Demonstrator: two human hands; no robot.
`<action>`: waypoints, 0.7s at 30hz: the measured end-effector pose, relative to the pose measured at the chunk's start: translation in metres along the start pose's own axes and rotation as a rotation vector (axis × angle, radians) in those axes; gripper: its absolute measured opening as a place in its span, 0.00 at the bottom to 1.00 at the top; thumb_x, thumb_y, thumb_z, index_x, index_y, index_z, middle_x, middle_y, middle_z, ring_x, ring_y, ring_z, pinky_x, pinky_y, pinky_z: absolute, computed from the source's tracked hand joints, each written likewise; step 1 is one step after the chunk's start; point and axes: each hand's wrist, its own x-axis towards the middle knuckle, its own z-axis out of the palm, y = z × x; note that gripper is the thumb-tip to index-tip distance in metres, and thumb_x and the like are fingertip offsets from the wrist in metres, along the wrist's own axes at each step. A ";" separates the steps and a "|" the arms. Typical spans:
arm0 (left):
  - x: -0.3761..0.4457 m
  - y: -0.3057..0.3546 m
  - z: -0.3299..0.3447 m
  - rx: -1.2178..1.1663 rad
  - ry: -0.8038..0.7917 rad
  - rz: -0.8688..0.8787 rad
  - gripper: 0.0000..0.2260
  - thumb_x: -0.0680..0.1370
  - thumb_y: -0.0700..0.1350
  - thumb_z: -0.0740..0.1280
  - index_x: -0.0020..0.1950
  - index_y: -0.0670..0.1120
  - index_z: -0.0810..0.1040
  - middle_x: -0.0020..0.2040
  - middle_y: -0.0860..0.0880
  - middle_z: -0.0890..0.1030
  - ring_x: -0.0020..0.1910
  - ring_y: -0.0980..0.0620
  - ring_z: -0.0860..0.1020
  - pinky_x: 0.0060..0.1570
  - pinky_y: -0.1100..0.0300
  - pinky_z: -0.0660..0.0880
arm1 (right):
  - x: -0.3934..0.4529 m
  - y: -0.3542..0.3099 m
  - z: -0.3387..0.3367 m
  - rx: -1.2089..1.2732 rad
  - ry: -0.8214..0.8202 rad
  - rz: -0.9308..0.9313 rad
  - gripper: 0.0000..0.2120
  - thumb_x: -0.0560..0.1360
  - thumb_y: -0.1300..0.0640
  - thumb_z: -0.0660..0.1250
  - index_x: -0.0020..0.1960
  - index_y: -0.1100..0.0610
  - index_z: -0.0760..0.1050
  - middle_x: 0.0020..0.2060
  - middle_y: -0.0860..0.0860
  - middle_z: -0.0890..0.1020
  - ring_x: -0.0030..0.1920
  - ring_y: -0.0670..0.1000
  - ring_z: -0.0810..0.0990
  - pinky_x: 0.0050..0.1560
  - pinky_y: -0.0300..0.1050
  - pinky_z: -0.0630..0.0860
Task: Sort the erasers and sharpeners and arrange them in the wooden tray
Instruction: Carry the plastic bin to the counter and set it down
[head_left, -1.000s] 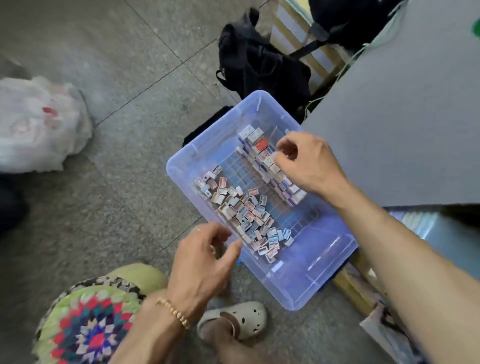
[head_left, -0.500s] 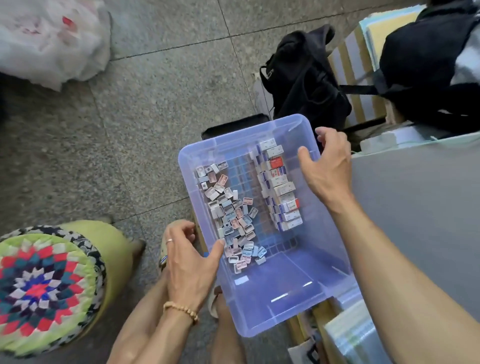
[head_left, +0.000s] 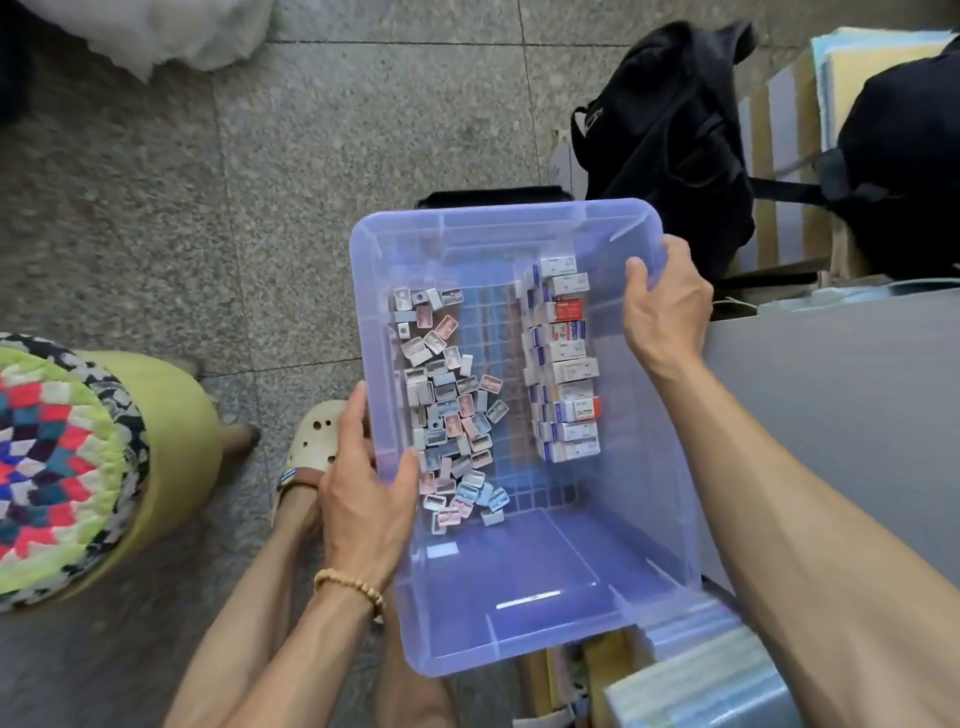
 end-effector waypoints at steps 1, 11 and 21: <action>0.000 0.000 0.001 -0.015 0.016 -0.009 0.33 0.75 0.39 0.72 0.77 0.52 0.63 0.38 0.41 0.78 0.36 0.44 0.76 0.36 0.57 0.66 | 0.001 0.000 0.000 -0.003 0.017 -0.009 0.16 0.82 0.53 0.60 0.65 0.60 0.72 0.54 0.61 0.81 0.55 0.62 0.77 0.50 0.49 0.68; -0.008 -0.004 -0.001 -0.081 0.115 -0.070 0.30 0.75 0.38 0.71 0.75 0.50 0.66 0.30 0.47 0.76 0.33 0.48 0.77 0.39 0.56 0.73 | 0.003 -0.015 -0.004 0.059 -0.012 -0.036 0.13 0.78 0.51 0.62 0.54 0.59 0.77 0.47 0.56 0.81 0.48 0.59 0.78 0.50 0.53 0.74; -0.018 -0.001 -0.066 -0.184 0.244 -0.123 0.30 0.75 0.38 0.71 0.75 0.48 0.66 0.32 0.43 0.76 0.34 0.46 0.77 0.38 0.60 0.73 | -0.010 -0.113 -0.018 0.051 -0.093 -0.249 0.15 0.79 0.50 0.63 0.58 0.59 0.77 0.51 0.56 0.83 0.52 0.58 0.79 0.52 0.46 0.70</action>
